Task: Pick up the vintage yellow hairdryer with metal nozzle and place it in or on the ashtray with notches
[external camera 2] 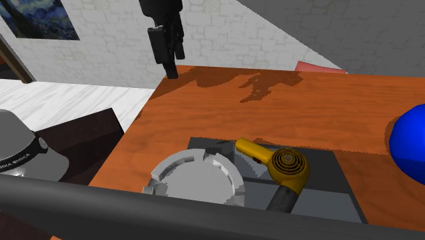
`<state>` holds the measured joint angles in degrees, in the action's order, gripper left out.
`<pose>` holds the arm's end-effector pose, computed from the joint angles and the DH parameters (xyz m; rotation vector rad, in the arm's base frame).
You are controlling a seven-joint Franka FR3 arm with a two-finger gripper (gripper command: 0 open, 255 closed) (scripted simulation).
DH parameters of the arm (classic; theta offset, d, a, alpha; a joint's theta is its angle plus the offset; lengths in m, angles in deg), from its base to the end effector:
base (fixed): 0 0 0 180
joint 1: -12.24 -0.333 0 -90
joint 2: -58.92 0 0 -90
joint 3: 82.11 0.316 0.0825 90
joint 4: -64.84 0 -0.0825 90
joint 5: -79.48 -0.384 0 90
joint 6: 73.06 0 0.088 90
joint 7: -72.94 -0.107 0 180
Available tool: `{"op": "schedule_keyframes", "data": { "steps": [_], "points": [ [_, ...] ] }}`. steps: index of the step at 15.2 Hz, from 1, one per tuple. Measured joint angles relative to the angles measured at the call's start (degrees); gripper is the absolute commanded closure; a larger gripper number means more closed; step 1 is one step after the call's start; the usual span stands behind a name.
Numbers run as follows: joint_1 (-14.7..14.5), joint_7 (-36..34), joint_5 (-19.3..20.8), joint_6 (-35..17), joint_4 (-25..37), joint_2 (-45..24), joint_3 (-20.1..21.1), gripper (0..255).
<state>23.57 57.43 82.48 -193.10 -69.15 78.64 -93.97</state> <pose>0.4150 -0.1854 0.4745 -2.9612 0.9859 -0.1497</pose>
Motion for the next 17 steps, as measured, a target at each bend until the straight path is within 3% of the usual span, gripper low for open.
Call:
{"op": "schedule_keyframes", "data": {
  "steps": [8,17],
  "points": [
    [3.5,-2.6,-1.3,-10.6,4.5,-11.3,-4.3,0],
    [7.6,-3.2,-7.4,-20.1,13.1,-25.7,-8.7,0]
  ]
}}
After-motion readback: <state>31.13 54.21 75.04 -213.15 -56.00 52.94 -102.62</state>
